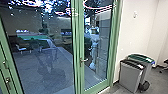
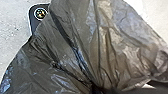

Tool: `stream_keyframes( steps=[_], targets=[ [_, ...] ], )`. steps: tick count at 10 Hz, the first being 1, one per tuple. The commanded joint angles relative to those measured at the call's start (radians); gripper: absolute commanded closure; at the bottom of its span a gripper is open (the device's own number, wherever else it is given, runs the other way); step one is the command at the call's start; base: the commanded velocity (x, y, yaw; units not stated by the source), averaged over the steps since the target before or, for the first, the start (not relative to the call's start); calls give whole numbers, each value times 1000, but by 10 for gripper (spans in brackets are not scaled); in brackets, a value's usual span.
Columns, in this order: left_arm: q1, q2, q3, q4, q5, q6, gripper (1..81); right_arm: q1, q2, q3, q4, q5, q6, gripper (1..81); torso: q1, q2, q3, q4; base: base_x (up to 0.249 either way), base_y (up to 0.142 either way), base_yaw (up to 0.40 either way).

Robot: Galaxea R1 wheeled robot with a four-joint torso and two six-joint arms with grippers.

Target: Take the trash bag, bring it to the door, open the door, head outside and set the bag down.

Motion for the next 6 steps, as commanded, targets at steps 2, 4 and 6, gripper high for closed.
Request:
stream_keyframes(
  steps=[2, 4, 6],
  targets=[
    [-65, -2, -3, -8, 78, 8, 811, 46, 7, -6, -6, -58, 0, 10, 0, 0, 0, 0, 138, 0, 0],
    [-65, -1, -3, -8, 70, 8, 811, 43, 11, -9, -6, -56, 0, 10, 0, 0, 0, 0, 138, 0, 0],
    [-65, -1, -1, -8, 63, 8, 811, 40, 20, -14, -20, -43, 0, 10, 0, 0, 0, 0, 138, -37, 0]
  ],
)
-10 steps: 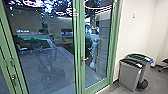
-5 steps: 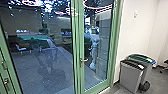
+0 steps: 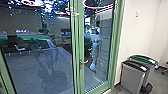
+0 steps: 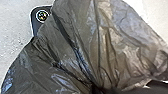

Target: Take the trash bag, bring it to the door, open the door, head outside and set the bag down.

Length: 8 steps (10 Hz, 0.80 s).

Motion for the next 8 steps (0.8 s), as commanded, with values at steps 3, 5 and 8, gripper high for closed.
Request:
stream_keyframes(
  steps=[3, 5, 8],
  targets=[
    [-62, 1, -1, -8, 77, 8, 811, 39, 31, -41, -20, -43, 0, 10, 0, 0, 0, 0, 138, -94, 0],
    [-62, 2, -1, -7, 77, 8, 811, 36, 32, -42, -20, -41, 0, 10, 0, 0, 0, 0, 138, -99, 0],
    [-62, 1, -3, -8, 77, 8, 811, 34, 32, -42, -20, -35, 0, 10, 0, 0, 0, 0, 138, -93, 0]
  ],
)
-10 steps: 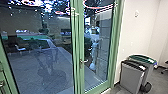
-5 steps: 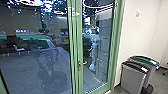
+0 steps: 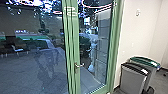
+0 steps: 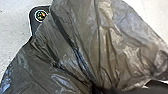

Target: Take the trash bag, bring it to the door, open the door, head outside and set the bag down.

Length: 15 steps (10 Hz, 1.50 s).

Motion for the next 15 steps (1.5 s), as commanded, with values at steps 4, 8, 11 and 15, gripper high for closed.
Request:
stream_keyframes(
  steps=[4, 8, 11, 15],
  targets=[
    [-64, -4, -3, -8, 79, 6, 811, 52, 4, 3, -7, -55, 0, 10, 0, 0, 0, 0, 138, -67, 0],
    [-64, -3, -5, -7, 79, 6, 811, 55, 6, 3, -17, -55, 0, 10, 0, 0, 0, 0, 138, 0, 0],
    [-64, -3, -3, -8, 79, 6, 811, 53, 6, 0, -15, -53, 0, 10, 0, 0, 0, 0, 138, 0, 0],
    [-64, -1, -1, -8, 79, 6, 811, 53, 6, 0, -15, -55, 0, 10, 0, 0, 0, 0, 138, -79, 0]
  ],
)
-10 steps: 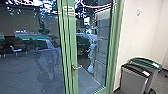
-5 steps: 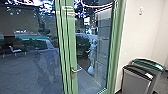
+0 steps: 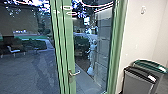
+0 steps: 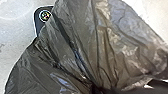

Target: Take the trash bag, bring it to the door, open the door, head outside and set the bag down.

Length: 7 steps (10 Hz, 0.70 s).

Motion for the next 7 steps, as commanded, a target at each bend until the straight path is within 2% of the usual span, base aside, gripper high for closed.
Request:
stream_keyframes(
  steps=[1, 5, 7],
  targets=[
    [-62, 0, 2, -8, 80, 7, 811, 51, 0, 0, -5, -56, 1, 10, 0, 0, 0, 0, 138, -92, 0],
    [-62, 1, 2, -8, 80, 6, 811, 51, 0, 0, -6, -56, 1, 10, 0, 0, 0, 0, 141, -88, 0],
    [-62, 0, 2, -8, 80, 6, 811, 52, 0, 0, -6, -56, 1, 10, 0, 0, 0, 0, 143, 0, 0]
  ],
)
